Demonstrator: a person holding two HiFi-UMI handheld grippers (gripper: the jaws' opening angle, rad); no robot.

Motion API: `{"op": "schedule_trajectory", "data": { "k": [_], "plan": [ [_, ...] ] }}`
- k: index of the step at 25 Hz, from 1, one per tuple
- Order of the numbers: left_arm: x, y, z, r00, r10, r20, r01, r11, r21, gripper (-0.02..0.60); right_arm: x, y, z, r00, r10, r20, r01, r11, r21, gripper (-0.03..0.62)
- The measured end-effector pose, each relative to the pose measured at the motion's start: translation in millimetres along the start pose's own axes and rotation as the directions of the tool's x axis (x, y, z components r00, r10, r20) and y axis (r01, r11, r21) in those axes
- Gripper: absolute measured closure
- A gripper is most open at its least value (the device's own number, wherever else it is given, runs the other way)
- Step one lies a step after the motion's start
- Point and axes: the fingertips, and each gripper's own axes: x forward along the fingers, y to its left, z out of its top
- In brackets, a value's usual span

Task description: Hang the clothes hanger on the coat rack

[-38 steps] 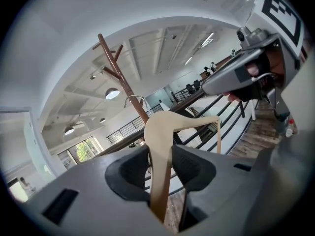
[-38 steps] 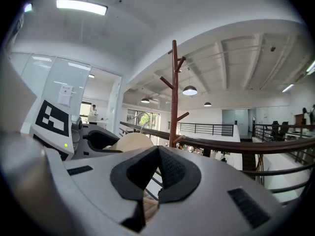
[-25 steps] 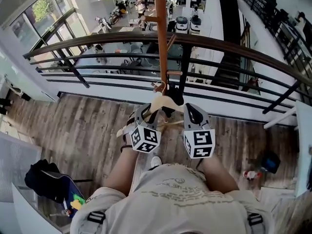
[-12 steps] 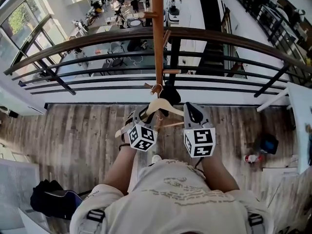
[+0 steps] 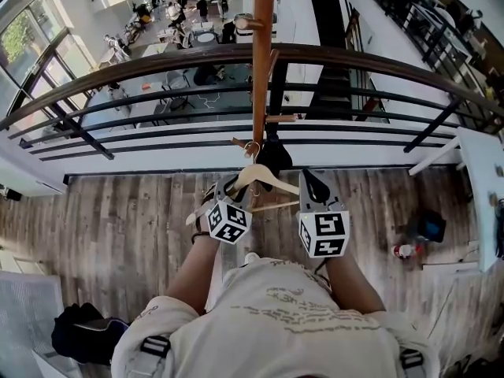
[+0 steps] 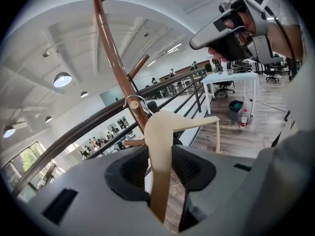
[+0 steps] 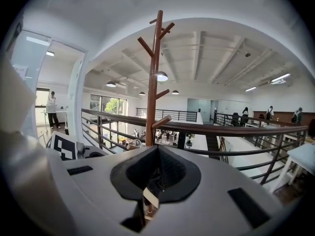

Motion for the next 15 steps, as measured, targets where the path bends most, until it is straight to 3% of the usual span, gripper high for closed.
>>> {"op": "schedule_trajectory", "data": {
  "k": [7, 15],
  "plan": [
    [16.5, 0.2, -11.7, 0.999, -0.034, -0.01, 0.033, 0.999, -0.023, 0.431, 4.7, -2.1, -3.5, 0.999, -0.028, -0.02, 0.028, 1.0, 0.007, 0.592],
    [30.4, -2.4, -22.8, 0.998, -0.049, -0.033, 0.049, 0.999, 0.003, 0.431, 5.7, -7.6, -7.9, 0.998, -0.058, -0.034, 0.058, 0.998, 0.002, 0.592]
  ]
}}
